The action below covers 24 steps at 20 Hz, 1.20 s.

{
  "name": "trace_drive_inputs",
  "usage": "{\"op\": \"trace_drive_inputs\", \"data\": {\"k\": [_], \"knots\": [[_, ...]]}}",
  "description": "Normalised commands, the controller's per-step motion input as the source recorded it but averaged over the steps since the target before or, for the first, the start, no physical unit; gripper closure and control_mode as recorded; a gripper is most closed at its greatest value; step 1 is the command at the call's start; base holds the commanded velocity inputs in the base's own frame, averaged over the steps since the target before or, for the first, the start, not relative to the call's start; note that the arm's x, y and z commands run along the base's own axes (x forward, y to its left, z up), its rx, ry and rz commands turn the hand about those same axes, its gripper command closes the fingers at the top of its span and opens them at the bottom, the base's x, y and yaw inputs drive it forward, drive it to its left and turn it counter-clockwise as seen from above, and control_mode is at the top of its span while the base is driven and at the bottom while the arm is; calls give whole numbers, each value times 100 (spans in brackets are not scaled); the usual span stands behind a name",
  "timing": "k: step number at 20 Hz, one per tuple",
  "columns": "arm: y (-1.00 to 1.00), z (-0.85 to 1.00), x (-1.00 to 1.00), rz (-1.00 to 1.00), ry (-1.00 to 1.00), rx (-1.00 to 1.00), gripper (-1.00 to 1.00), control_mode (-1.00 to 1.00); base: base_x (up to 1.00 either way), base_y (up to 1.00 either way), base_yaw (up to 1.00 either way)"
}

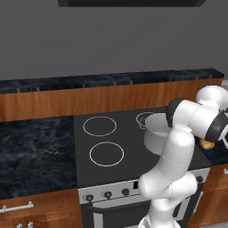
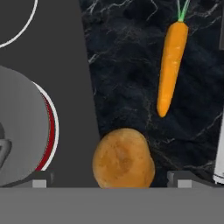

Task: Put the potato and carrot in the pot. Retrieve the spatula and lightly stir the vegetables in the pot.

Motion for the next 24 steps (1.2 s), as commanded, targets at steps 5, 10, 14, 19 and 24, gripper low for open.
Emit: {"op": "trace_drive_inputs", "data": {"k": [5, 10, 14, 19, 24], "knots": [[-19, -45, 4, 14, 3, 3, -100, -100, 0, 0, 0], [-2, -8, -1, 16, 14, 0, -100, -100, 0, 0, 0], [0, 0, -1, 17, 9, 0, -100, -100, 0, 0, 0], [1, -17, -2, 12, -4, 0, -100, -100, 0, 0, 0], [11, -15, 0, 5, -5, 0, -100, -100, 0, 0, 0]]}}
